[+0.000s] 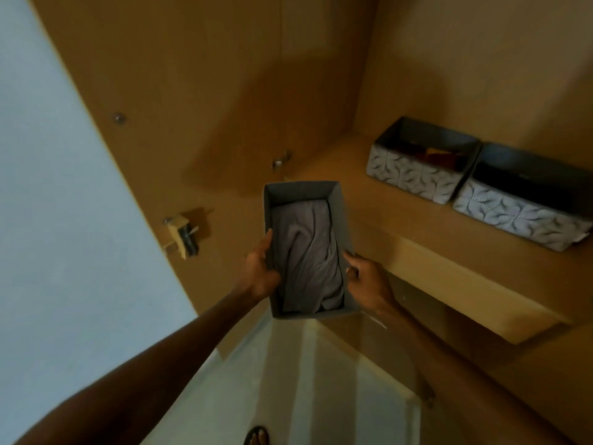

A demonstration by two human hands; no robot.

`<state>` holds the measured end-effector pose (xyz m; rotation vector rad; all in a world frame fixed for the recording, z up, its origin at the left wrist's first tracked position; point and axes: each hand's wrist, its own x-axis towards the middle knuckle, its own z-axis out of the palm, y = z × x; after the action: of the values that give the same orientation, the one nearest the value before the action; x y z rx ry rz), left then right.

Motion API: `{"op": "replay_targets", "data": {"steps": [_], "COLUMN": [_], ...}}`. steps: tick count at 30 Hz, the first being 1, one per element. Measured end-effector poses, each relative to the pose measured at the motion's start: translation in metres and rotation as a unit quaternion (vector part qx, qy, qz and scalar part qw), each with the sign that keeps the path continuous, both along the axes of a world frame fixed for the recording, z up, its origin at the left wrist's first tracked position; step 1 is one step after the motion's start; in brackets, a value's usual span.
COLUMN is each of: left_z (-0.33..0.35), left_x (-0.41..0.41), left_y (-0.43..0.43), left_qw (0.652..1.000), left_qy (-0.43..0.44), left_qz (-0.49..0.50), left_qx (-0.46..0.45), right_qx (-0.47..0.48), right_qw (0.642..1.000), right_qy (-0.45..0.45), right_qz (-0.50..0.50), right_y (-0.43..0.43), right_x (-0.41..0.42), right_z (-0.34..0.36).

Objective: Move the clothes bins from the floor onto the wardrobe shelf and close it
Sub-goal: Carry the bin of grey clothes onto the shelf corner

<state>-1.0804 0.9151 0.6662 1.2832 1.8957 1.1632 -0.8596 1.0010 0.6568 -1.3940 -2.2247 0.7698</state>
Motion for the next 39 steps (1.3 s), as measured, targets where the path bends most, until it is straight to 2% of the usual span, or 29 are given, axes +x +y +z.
{"op": "replay_targets", "data": {"steps": [6,12,17,21,23,26,28,30,31,33,35,37,39], "left_z": [0.016,0.032,0.039,0.043,0.042,0.051,0.056,0.051,0.049,0.036,0.034,0.038,0.038], "left_x": [-0.039,-0.049,-0.057,-0.071,-0.078,-0.082,-0.084,-0.088,-0.091,-0.104,-0.11,-0.107,-0.102], "left_y": [0.082,0.161,0.241,0.309,0.341,0.379,0.395,0.408,0.407,0.421,0.435,0.441,0.449], "left_qw": [0.997,0.995,0.992,0.99,0.989,0.987,0.982,0.957,0.943,0.934,0.906,0.892,0.898], "left_qy": [0.069,0.046,0.07,0.12,0.116,0.113,0.052,0.053,0.09,0.141,0.254,0.357,0.393], "left_qz": [-0.041,-0.08,-0.088,-0.071,-0.076,-0.099,-0.159,-0.254,-0.285,-0.281,-0.298,-0.252,-0.188], "left_qx": [-0.02,0.036,0.056,0.0,-0.048,-0.053,-0.082,-0.127,-0.144,-0.168,-0.16,-0.113,-0.056], "right_qx": [0.039,0.047,0.011,-0.021,-0.027,-0.046,-0.049,-0.071,-0.09,-0.113,-0.108,-0.068,0.009], "right_qw": [0.997,0.996,0.996,0.996,0.996,0.993,0.992,0.991,0.99,0.991,0.992,0.993,0.991], "right_qy": [0.024,0.025,0.024,0.028,0.031,0.057,0.071,0.087,0.093,0.074,0.037,-0.041,-0.12], "right_qz": [-0.059,-0.076,-0.087,-0.079,-0.073,-0.089,-0.094,-0.077,-0.06,-0.011,0.055,0.093,0.056], "right_y": [0.056,0.123,0.203,0.269,0.299,0.336,0.354,0.368,0.371,0.382,0.393,0.402,0.408], "right_x": [-0.02,-0.034,-0.049,-0.062,-0.071,-0.083,-0.09,-0.097,-0.098,-0.098,-0.095,-0.089,-0.088], "right_z": [0.021,0.026,0.029,0.032,0.033,0.042,0.049,0.051,0.052,0.052,0.05,0.048,0.049]}}
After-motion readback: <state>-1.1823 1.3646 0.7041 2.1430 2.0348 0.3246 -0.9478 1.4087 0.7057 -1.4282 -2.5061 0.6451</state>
